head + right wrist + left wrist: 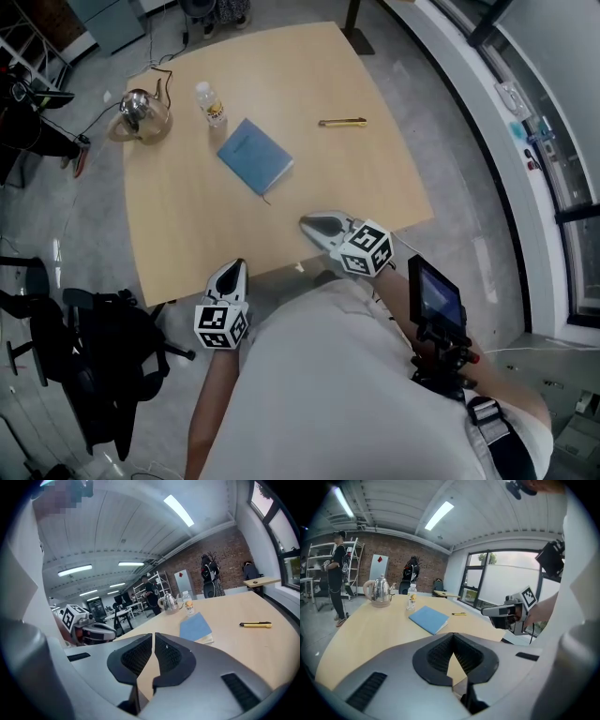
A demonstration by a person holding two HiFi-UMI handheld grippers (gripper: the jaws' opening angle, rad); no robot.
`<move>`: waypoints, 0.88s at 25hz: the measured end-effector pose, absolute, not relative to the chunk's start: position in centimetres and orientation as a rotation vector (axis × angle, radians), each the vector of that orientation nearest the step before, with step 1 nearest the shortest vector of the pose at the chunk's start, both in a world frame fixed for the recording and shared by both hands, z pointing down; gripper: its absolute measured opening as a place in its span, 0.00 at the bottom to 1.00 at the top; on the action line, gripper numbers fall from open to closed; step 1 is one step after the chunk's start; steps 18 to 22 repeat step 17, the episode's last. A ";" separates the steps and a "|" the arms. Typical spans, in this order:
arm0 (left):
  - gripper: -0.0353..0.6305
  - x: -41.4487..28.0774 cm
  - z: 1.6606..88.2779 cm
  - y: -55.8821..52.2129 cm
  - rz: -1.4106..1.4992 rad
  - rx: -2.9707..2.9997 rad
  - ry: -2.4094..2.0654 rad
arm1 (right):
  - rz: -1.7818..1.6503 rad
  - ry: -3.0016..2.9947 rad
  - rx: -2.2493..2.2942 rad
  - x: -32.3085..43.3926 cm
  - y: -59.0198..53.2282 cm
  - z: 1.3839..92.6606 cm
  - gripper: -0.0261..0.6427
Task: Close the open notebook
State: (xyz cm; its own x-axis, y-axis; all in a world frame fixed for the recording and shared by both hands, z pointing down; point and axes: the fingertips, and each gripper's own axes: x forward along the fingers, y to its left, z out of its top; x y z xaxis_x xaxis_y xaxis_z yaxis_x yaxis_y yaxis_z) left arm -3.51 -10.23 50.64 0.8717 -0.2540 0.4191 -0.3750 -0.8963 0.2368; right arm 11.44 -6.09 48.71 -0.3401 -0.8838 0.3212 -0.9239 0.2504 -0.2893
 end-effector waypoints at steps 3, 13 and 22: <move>0.06 -3.0 50.5 -9.6 0.547 2.748 -0.431 | 0.656 -2.400 1.762 11.1 -5.2 48.6 0.08; 0.06 -2.3 50.3 -7.7 0.549 2.780 -0.346 | 0.598 -2.398 1.799 10.3 -2.9 47.6 0.08; 0.06 -2.2 50.1 -7.0 0.543 2.792 -0.330 | 0.555 -2.417 1.788 9.6 -2.0 47.2 0.06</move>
